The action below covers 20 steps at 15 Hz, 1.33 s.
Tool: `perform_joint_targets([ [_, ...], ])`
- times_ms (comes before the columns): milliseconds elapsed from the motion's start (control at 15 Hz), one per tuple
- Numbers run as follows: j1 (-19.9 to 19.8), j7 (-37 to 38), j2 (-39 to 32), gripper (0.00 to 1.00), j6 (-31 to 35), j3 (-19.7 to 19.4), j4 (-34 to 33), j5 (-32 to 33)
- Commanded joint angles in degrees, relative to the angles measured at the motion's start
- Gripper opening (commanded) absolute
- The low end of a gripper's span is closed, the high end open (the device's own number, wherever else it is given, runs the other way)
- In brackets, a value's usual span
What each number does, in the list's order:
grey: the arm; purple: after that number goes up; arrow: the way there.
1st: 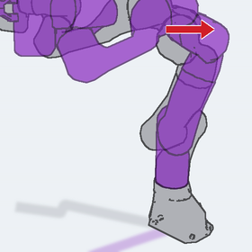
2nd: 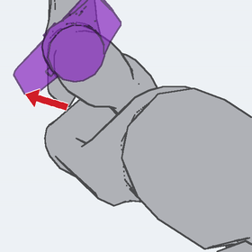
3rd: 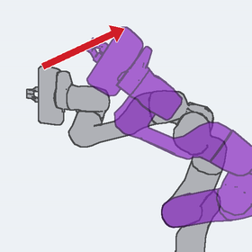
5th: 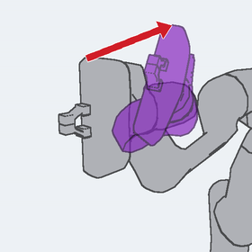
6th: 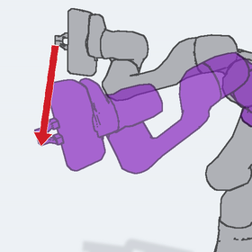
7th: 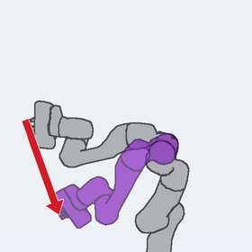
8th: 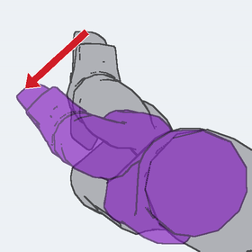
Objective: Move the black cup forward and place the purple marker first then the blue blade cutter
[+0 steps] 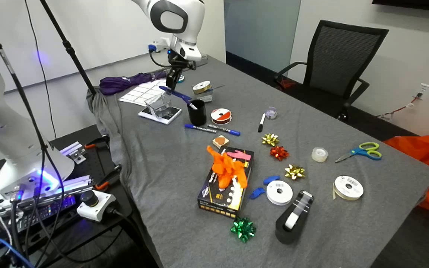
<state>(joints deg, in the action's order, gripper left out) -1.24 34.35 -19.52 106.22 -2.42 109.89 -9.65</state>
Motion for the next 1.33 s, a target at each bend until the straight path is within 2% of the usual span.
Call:
perform_joint_targets([
  [0, 0.11, -0.61, -6.71, 0.11, -4.22, -0.33, -7.24, -2.75],
  [333, 0.22, -2.84, -12.51, 0.11, -6.86, -0.09, -13.21, -4.48],
  [1200, -0.57, -3.15, -25.14, 0.11, -18.66, -1.32, -31.01, -3.63],
  [1267, -0.59, -3.34, -25.64, 0.61, -18.9, -1.48, -31.71, -3.49],
])
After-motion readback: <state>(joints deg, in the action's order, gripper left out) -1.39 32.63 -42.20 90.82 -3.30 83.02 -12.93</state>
